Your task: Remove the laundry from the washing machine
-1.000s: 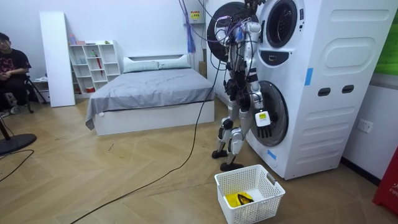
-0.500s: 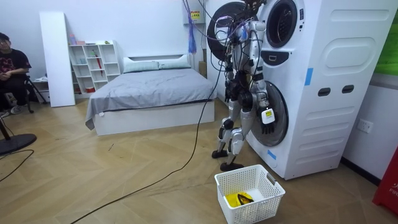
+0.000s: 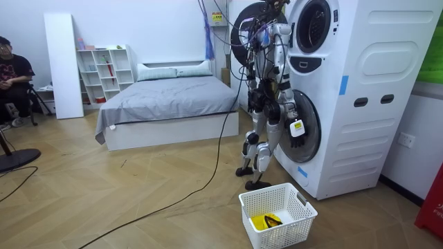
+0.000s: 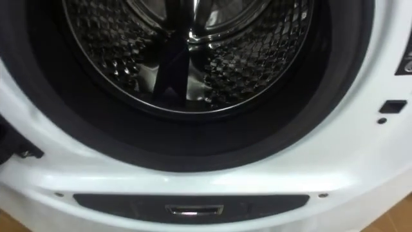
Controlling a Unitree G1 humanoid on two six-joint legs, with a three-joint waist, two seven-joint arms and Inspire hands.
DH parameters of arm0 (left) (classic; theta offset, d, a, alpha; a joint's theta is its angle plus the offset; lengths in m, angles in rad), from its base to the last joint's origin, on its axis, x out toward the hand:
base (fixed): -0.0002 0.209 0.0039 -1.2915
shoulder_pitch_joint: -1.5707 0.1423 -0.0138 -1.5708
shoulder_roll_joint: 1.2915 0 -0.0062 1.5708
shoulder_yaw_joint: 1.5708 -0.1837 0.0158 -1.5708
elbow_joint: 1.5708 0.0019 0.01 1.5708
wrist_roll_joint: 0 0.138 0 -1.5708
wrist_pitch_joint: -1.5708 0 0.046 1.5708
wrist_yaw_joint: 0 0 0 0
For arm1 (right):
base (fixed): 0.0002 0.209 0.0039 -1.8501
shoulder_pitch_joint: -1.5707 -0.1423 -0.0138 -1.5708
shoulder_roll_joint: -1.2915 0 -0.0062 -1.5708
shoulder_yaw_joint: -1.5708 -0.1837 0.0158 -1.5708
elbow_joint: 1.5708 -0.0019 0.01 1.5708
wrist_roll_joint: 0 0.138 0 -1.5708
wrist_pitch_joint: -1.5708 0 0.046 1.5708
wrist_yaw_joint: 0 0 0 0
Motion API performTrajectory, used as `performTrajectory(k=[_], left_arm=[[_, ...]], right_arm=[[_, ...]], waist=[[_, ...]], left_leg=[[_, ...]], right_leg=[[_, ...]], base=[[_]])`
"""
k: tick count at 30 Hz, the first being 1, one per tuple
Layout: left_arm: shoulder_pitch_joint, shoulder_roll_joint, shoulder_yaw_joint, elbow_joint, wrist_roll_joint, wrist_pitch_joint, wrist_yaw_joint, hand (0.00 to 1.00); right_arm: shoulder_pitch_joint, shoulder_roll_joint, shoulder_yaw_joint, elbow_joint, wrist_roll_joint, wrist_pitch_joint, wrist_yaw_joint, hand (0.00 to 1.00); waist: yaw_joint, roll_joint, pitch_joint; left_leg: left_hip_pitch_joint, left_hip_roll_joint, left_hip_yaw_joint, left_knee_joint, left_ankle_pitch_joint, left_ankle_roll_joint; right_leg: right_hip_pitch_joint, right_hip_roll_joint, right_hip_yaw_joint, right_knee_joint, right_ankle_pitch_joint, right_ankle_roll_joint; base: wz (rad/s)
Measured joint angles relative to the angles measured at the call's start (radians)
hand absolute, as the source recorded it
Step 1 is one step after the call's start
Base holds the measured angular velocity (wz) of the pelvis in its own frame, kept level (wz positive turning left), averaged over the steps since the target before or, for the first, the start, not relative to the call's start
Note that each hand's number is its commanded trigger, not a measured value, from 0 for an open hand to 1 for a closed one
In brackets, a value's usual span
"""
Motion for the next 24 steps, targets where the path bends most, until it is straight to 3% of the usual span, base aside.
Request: performTrajectory(k=[6,9,11,12,14,15,18,20,22,24], left_arm=[[0.004,0.001,0.029,0.004,0.026,0.005,0.0,0.0],[0.002,0.0,0.023,-0.012,0.035,0.03,-0.005,0.0],[0.001,-0.007,0.018,-0.037,0.036,0.033,-0.007,0.0],[0.003,-0.018,0.018,-0.05,0.035,0.034,-0.008,0.0],[-0.013,-0.03,0.02,-0.049,0.035,0.043,-0.019,0.0],[-0.027,-0.028,0.021,-0.047,0.034,0.042,-0.024,0.0],[-0.094,-0.025,0.015,-0.054,0.031,0.024,-0.045,0.0],[-0.157,-0.027,-0.027,-0.06,0.031,0.002,-0.061,0.0],[-0.181,-0.027,-0.047,-0.057,0.033,-0.015,-0.065,0.0],[-0.187,-0.027,-0.052,-0.041,0.044,-0.021,-0.073,0.0]], right_arm=[[0.014,0.0,-0.001,0.0,0.013,0.001,0.009,0.0],[0.014,-0.001,-0.007,-0.013,0.003,0.003,0.009,0.0],[0.024,-0.005,-0.034,-0.019,-0.007,0.002,0.008,0.0],[0.02,-0.018,-0.041,-0.021,-0.012,0.002,0.004,0.0],[0.016,-0.039,-0.044,-0.022,-0.017,0.002,-0.015,0.0],[0.018,-0.038,-0.051,-0.024,-0.017,0.002,-0.021,0.0],[0.029,-0.036,-0.082,-0.037,0.008,-0.004,-0.028,0.0],[0.026,-0.036,-0.09,-0.036,0.01,-0.009,-0.042,0.0],[0.015,-0.031,-0.111,-0.037,0.01,-0.011,-0.043,0.0],[0.004,-0.027,-0.121,-0.036,-0.013,-0.012,-0.043,0.0]], waist=[[0.018,0.0,-0.0007],[0.008,0.0,-0.0033],[-0.001,0.003,-0.0097],[0.0,0.023,0.002],[-0.024,0.074,0.001],[-0.034,0.076,0.0],[-0.071,0.076,0.0008],[-0.073,0.089,-0.0018],[-0.072,0.088,0.0073],[-0.069,0.088,0.008]], left_leg=[[-0.018,0.014,0.0,0.092,-0.022,-0.018],[-0.115,0.017,-0.017,0.251,-0.032,-0.025],[-0.181,0.032,-0.025,0.384,-0.038,-0.027],[-0.211,0.06,-0.024,0.531,-0.044,-0.029],[-0.191,0.103,-0.03,0.742,-0.038,-0.046],[-0.174,0.103,-0.031,0.752,-0.037,-0.048],[-0.055,0.1,-0.051,0.668,-0.054,-0.078],[0.043,0.11,-0.064,0.478,-0.1,-0.113],[0.099,0.119,-0.057,0.309,-0.177,-0.111],[0.132,0.117,-0.054,0.16,-0.211,-0.091]], right_leg=[[-0.002,0.004,0.015,0.021,-0.009,-0.006],[-0.027,0.006,0.004,0.033,-0.004,-0.019],[-0.04,0.008,-0.016,0.04,0.001,-0.031],[-0.04,0.019,-0.025,0.057,-0.003,-0.041],[-0.045,0.047,-0.069,0.088,-0.012,-0.055],[-0.053,0.05,-0.071,0.096,-0.013,-0.057],[-0.109,0.052,-0.1,0.151,-0.011,-0.061],[-0.183,0.053,-0.127,0.193,-0.004,-0.064],[-0.235,0.053,-0.142,0.21,0.023,-0.064],[-0.276,0.053,-0.143,0.206,0.073,-0.059]], base=[[-0.04],[0.02],[-0.07],[-0.48],[-0.4],[0.0],[0.19],[0.27],[0.12],[0.0]])
